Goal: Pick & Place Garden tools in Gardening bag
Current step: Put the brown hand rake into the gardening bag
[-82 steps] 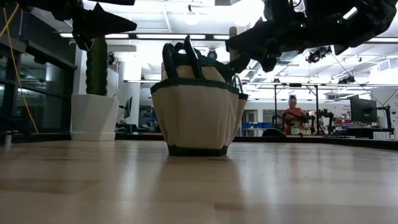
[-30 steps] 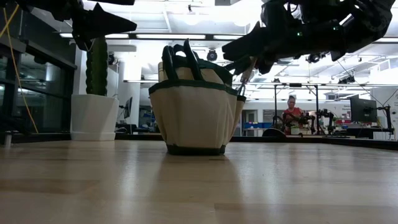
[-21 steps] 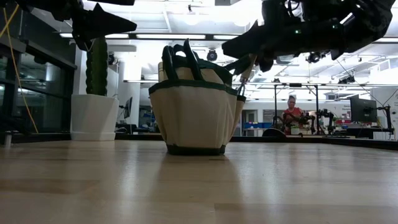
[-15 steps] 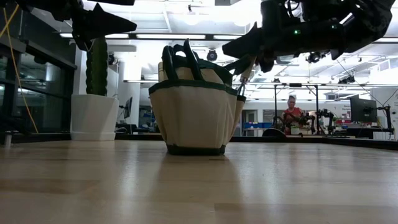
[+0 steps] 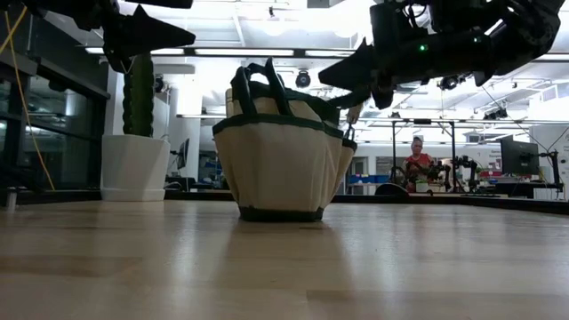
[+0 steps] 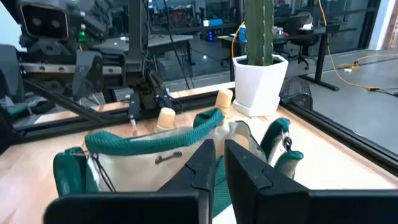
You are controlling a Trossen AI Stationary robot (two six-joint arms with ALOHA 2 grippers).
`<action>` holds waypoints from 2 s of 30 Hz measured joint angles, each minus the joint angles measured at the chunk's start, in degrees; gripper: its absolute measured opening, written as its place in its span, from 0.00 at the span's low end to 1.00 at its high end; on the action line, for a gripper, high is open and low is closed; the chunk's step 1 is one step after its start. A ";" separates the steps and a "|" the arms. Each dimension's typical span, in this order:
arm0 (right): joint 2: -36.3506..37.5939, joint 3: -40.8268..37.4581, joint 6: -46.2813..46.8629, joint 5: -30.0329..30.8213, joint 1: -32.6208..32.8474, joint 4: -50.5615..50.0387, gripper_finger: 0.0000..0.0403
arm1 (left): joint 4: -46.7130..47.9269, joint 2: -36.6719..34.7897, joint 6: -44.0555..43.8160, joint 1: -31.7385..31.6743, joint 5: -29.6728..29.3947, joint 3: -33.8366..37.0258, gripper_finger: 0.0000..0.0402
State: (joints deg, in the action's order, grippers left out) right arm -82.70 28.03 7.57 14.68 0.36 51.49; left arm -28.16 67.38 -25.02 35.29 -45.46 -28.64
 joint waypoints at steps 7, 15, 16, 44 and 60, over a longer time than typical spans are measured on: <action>-0.01 0.00 1.37 0.80 0.00 0.89 0.05 | 0.00 0.01 0.00 0.00 -0.01 0.00 0.56; 0.24 0.00 3.01 -1.44 -0.01 7.45 0.05 | -0.02 -0.01 -0.37 0.00 0.20 0.00 0.56; 0.24 0.00 2.99 -1.77 0.00 7.49 0.04 | -0.02 0.01 -0.37 0.00 0.20 0.00 0.56; -1.33 0.00 3.20 -1.68 -0.11 7.51 0.05 | 0.02 0.01 -0.63 0.00 0.40 0.02 0.56; -6.01 0.02 3.73 -1.18 -0.15 15.26 0.05 | 0.24 0.01 -0.35 -0.02 0.45 0.02 0.56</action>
State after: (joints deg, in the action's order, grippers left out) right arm -88.71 28.05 11.30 13.50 0.21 66.75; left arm -27.92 67.40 -25.36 35.27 -45.01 -28.62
